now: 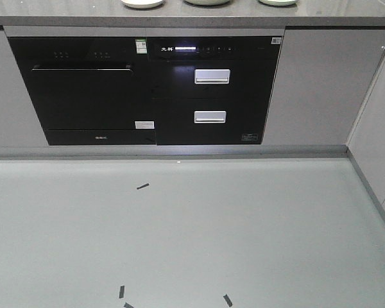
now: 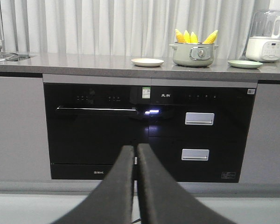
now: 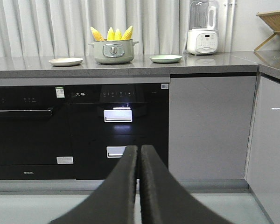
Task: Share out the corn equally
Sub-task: 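Drive the base forward toward the counter with both arms stowed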
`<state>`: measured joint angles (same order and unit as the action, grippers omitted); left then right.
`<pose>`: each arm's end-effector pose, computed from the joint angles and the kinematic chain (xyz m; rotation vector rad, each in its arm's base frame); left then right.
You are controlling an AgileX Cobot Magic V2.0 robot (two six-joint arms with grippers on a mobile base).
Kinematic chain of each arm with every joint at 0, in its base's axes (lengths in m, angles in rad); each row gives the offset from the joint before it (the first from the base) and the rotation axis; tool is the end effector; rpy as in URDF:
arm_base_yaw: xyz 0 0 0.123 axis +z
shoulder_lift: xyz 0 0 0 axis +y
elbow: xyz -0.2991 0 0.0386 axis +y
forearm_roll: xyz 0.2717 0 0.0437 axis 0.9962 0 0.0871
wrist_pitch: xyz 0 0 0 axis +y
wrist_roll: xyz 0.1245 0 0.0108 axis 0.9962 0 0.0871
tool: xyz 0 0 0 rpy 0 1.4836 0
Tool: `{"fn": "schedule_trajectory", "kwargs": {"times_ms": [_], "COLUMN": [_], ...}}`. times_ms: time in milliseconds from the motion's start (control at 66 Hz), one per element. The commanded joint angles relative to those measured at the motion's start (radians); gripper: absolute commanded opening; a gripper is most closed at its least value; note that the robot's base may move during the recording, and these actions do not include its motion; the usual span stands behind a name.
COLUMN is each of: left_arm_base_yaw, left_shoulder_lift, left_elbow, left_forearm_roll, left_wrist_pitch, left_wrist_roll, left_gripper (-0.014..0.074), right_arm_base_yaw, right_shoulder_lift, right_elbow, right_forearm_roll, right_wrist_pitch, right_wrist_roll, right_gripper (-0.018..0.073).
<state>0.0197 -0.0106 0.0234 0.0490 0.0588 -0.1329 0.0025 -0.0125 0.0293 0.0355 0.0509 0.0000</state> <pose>0.0977 0.0023 0.2005 -0.0829 1.5531 -0.0485 0.0978 0.0005 0.1993 0.0241 1.5512 0.0314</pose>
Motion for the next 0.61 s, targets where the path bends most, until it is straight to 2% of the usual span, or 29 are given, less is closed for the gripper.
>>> {"fn": "schedule_trajectory", "kwargs": {"times_ms": [0,591], "left_arm_base_yaw": [-0.002,-0.002], "left_shoulder_lift": [-0.016,-0.016], "left_elbow": [0.012,0.012], "left_forearm_roll": [-0.005,-0.005], "left_wrist_pitch": [-0.078,-0.078], "left_wrist_roll": [-0.007,-0.007], "left_gripper": [-0.0006,-0.0006], "right_arm_base_yaw": [0.0,0.0], "right_shoulder_lift": [-0.003,-0.003], "right_elbow": [0.011,0.011], "right_forearm_roll": [-0.008,-0.008], "right_wrist_pitch": [-0.073,-0.074], "right_wrist_roll": [-0.009,-0.009], "right_gripper": [-0.0002,-0.0002]}}
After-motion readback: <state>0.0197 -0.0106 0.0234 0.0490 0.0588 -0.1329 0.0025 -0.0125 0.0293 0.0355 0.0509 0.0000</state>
